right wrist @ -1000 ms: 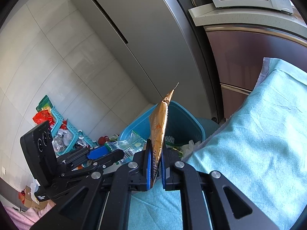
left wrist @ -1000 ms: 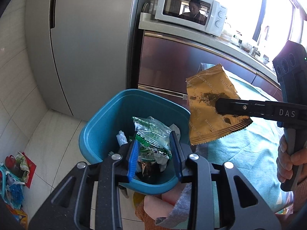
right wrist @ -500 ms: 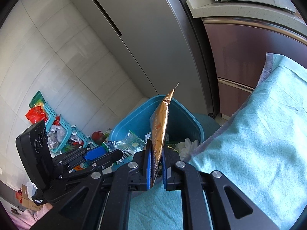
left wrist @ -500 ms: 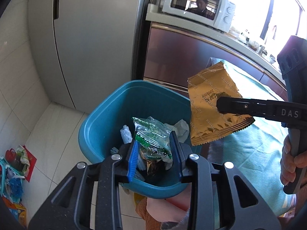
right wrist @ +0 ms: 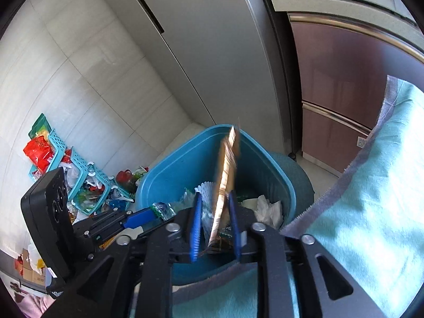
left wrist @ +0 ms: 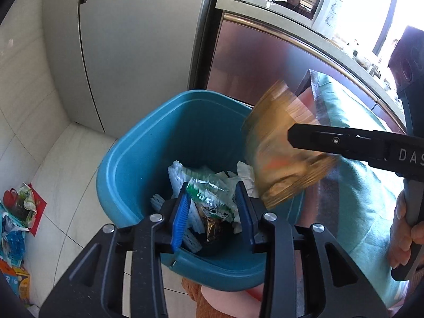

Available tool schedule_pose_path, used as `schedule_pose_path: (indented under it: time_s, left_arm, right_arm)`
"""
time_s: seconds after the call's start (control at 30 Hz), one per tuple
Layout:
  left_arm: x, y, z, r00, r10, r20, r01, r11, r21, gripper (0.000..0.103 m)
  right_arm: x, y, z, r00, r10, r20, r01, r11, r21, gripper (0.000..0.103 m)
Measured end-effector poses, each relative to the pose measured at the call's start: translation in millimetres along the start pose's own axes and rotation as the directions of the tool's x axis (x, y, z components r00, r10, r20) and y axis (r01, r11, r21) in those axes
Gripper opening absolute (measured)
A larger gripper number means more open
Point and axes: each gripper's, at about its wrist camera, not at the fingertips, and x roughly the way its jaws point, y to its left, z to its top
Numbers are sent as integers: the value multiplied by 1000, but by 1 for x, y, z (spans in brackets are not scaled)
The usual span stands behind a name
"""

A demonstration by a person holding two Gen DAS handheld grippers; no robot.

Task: Collect trash
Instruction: 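Open both tools over the teal bin to drop packet and foil bag, then move both open tools back over the orange peels on the cloth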

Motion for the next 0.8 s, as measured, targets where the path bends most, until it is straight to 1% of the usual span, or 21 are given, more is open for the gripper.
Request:
schedule_pose_path:
  time_s: [0.2, 0.37, 0.43, 0.53, 0.6, 0.67, 0.73, 0.8]
  left_arm:
    - [9, 3, -1, 1000, -2, -6, 2, 1000, -11, 36]
    - [8, 5, -3, 1000, -12, 0, 12, 1000, -15, 38]
    - [5, 4, -5, 1000, -20, 4, 20, 1000, -15, 38]
    - [-3, 1, -7, 999, -30, 22, 30, 1000, -10, 41]
    - [-12, -2, -9, 998, -39, 41, 39, 999, 2, 44]
    - [-22, -7, -9, 997, -49, 62, 48, 999, 17, 47]
    - [-33, -16, -9, 994, -73, 85, 70, 997, 41, 48]
    - [-45, -27, -11, 990, -96, 107, 88, 993, 75, 51]
  right_arm:
    - [-6, -7, -7, 1000, 10, 8, -10, 1000, 22, 22]
    - [-14, -13, -12, 999, 23, 22, -24, 999, 33, 29]
    - [-20, -13, -15, 999, 28, 31, -29, 999, 34, 29]
    - [-33, -19, -18, 998, 40, 47, -41, 999, 32, 30]
    - [-44, -19, -23, 997, 39, 63, -41, 999, 22, 35]
    - [-56, -21, -29, 996, 37, 81, -38, 999, 10, 36]
    - [-71, -22, -37, 994, 36, 106, -36, 999, 0, 41]
    - [-87, -26, -45, 991, 31, 130, -31, 1000, -4, 43]
